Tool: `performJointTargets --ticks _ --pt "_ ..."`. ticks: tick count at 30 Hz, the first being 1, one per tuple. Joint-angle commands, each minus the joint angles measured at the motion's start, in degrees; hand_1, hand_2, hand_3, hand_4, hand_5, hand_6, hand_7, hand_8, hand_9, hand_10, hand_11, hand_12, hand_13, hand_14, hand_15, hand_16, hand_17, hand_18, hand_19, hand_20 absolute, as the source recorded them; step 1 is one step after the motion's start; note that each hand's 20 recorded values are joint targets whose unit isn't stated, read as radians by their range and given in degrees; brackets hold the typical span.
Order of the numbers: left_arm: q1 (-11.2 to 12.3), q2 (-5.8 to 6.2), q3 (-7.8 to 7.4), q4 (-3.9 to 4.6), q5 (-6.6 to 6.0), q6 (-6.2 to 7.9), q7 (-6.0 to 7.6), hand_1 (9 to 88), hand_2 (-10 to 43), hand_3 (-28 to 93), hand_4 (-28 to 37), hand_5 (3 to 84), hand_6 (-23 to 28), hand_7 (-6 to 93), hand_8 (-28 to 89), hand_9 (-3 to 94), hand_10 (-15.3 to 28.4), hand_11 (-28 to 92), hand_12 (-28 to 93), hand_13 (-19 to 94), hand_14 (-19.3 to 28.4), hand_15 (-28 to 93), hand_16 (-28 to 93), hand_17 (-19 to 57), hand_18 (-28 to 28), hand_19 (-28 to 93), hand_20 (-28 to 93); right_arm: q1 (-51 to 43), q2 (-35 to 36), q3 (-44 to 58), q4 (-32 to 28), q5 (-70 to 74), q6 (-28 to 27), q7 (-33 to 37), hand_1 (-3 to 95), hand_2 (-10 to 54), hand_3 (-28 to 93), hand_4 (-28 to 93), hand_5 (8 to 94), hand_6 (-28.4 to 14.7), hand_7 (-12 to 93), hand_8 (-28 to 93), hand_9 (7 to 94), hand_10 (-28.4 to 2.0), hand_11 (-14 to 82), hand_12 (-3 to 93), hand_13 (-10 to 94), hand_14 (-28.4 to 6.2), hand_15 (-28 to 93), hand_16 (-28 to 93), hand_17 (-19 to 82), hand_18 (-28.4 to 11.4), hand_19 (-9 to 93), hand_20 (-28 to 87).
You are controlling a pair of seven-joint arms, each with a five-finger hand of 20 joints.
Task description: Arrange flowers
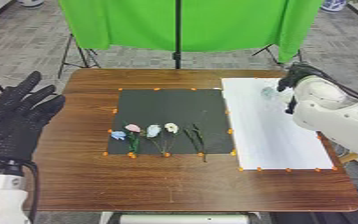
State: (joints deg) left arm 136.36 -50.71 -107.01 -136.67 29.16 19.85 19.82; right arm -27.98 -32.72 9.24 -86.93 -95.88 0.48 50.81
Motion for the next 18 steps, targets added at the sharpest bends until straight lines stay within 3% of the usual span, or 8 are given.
performJointTargets --ticks 1,10,18 --pt "-0.57 -0.36 -0.03 0.40 0.21 -0.42 -1.73 20.7 8.3 77 -28.3 33.9 8.6 11.5 -8 29.3 18.5 24 11 24 27.3 52 -10 -6.8 24.7 63 6 -6.11 -1.33 4.21 1.16 0.61 -4.64 1.39 30.6 -8.9 82 -28 46.8 -3.4 14 -11 47.6 -18.7 9.6 13.2 65 -9.0 72 10 38 -18.6 93 28" --pt "0.18 -0.70 -0.55 0.02 0.15 -0.17 -0.73 20.8 8.2 77 -28.3 34.2 8.8 11.6 -8 29.6 18.6 24 11 24 27.3 52 -10 -6.8 24.6 63 6 -8.65 -1.45 6.52 4.17 1.45 -7.29 0.27 31.3 -9.0 82 -28 46.2 -2.0 15 -11 49.1 -18.4 9.4 13.4 65 -9.6 72 9 37 -18.9 93 26" --pt "0.16 -0.95 -0.43 0.05 0.22 -0.10 -0.60 20.8 8.2 77 -28.3 34.3 8.8 11.5 -8 29.7 18.7 24 10 24 27.4 52 -10 -6.8 24.5 63 6 -9.08 -0.99 4.46 4.51 -1.60 -3.68 -1.79 39.5 -9.3 83 -28 57.0 0.3 20 -14 62.4 -12.0 15.8 14.3 70 -6.7 68 10 40 -17.5 93 26"
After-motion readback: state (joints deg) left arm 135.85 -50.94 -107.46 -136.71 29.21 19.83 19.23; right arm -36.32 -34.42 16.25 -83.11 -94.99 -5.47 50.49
